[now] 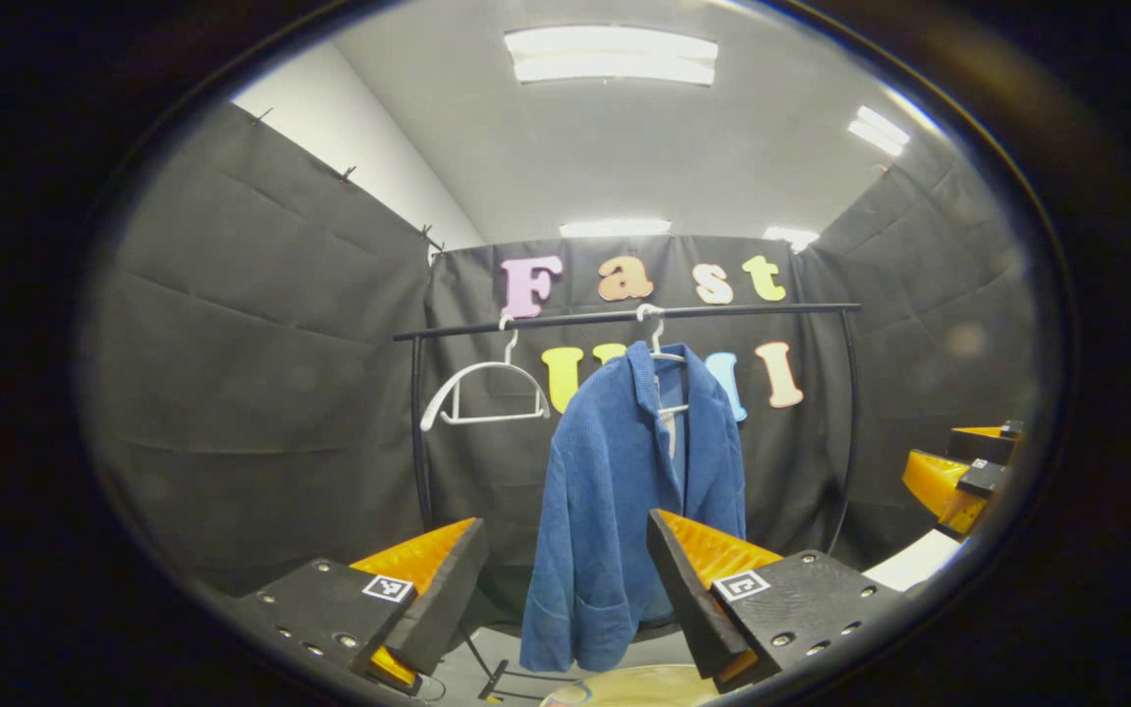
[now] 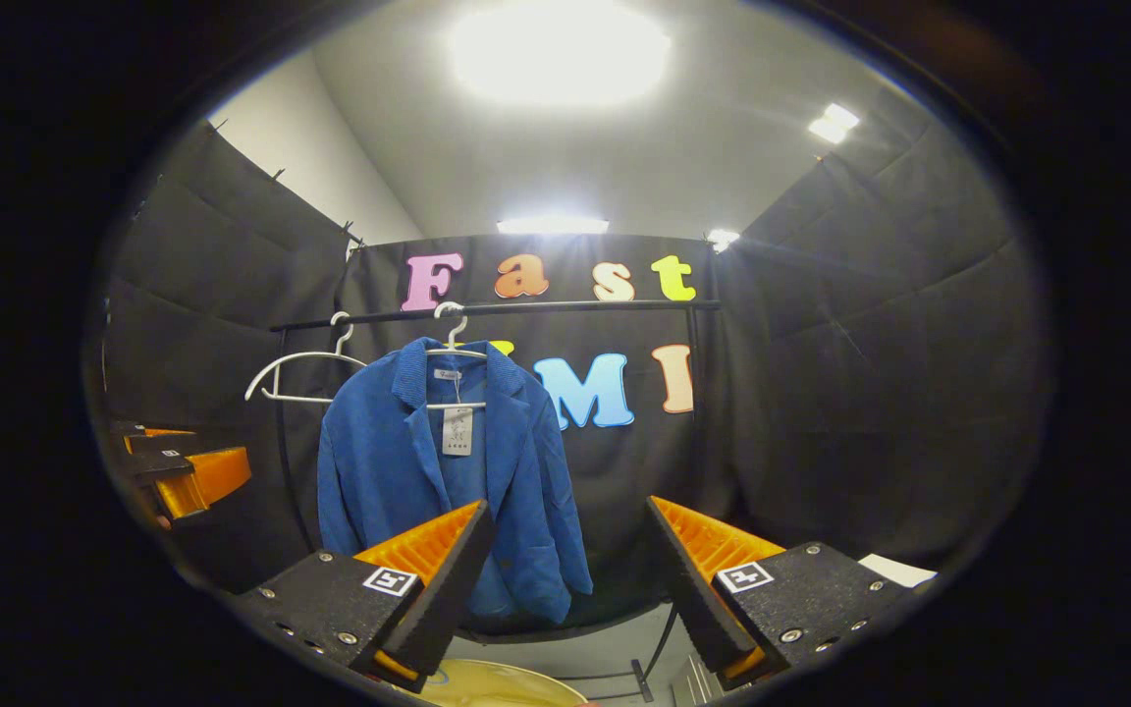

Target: Grasp the clothes on the hanger with both hands and then place them into the laundry hamper below.

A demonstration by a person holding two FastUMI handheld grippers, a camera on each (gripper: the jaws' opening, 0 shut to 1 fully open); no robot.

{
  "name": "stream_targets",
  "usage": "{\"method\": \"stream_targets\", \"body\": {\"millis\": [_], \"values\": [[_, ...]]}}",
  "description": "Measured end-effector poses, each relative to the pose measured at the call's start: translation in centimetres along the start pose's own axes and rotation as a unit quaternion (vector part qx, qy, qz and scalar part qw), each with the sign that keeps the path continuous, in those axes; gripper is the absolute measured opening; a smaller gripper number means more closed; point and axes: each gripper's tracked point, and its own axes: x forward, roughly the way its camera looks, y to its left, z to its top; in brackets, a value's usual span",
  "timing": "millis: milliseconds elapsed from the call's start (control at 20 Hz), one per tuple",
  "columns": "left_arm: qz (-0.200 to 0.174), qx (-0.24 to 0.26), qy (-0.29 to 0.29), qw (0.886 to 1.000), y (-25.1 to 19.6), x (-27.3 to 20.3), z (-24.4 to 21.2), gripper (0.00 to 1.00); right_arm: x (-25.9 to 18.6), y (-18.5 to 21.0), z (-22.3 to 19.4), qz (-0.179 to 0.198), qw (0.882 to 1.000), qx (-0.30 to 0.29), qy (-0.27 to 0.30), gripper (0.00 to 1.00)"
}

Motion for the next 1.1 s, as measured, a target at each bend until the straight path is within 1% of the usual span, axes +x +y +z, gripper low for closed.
{"method": "stream_targets", "body": {"millis": [300,350,450,600,900,1100], "values": [[-0.001,-0.001,-0.002,1.0,-0.2,0.7,0.6,0.93,0.6,0.2,0.4,0.008,1.0,0.001,-0.001,0.95],[-0.003,-0.003,-0.005,1.0,-0.5,0.8,0.9,0.94,0.9,0.1,0.7,0.01,1.0,-0.002,-0.002,0.95],[-0.007,-0.005,-0.01,1.0,-1.4,1.3,1.5,0.93,1.7,0.2,1.6,0.018,1.0,-0.005,-0.011,0.95],[-0.01,-0.005,-0.015,1.0,-2.8,2.5,2.6,0.93,3.9,-0.2,3.0,0.025,0.999,-0.013,-0.025,0.95],[0.012,0.0,-0.026,1.0,-4.1,5.9,4.0,0.93,9.0,-0.2,4.4,0.061,0.998,0.004,-0.034,0.94],[0.022,0.012,-0.03,0.999,-5.5,8.3,5.2,0.93,12.8,0.1,5.2,0.081,0.996,0.015,-0.038,0.95]]}}
